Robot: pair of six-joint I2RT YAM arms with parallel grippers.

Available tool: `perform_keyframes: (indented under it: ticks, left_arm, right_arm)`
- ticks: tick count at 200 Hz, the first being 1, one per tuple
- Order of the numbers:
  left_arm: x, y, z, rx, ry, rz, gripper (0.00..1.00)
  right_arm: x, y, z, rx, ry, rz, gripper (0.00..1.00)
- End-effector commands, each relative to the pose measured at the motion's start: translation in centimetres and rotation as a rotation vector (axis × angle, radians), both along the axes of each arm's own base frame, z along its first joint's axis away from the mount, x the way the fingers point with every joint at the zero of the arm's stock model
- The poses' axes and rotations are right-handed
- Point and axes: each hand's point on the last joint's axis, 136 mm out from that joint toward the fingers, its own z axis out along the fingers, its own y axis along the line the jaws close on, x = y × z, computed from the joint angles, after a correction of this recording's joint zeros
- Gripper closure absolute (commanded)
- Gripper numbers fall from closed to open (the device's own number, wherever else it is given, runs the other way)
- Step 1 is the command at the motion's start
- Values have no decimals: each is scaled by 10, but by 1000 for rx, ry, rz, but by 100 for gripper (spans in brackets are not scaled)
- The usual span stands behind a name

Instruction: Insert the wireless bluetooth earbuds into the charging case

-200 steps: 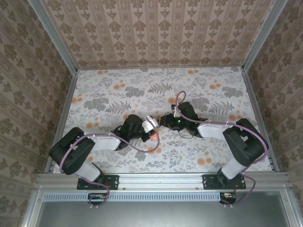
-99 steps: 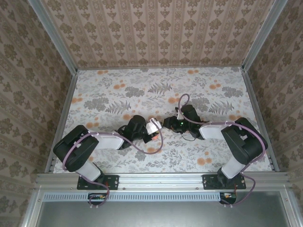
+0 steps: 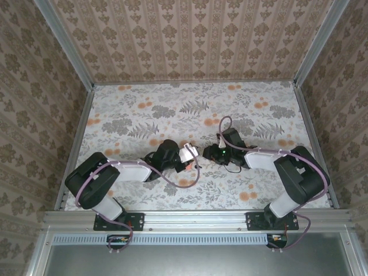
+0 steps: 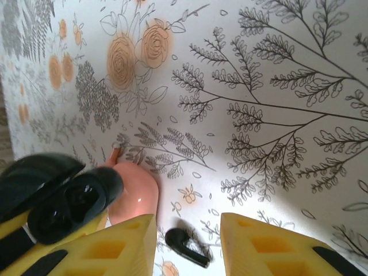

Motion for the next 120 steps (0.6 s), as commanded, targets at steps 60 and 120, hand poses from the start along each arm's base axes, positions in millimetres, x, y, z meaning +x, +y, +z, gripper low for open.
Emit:
perform_keyframes:
  ticks: [60,120]
  left_arm:
    - [11,29,50,-202,110,143,92]
    - [6,66,56,-317,208,227,91]
  right_arm:
    - [-19,-12,64,-312,-180,442,64]
    - [-18,-9,66,-404,-57,537,64]
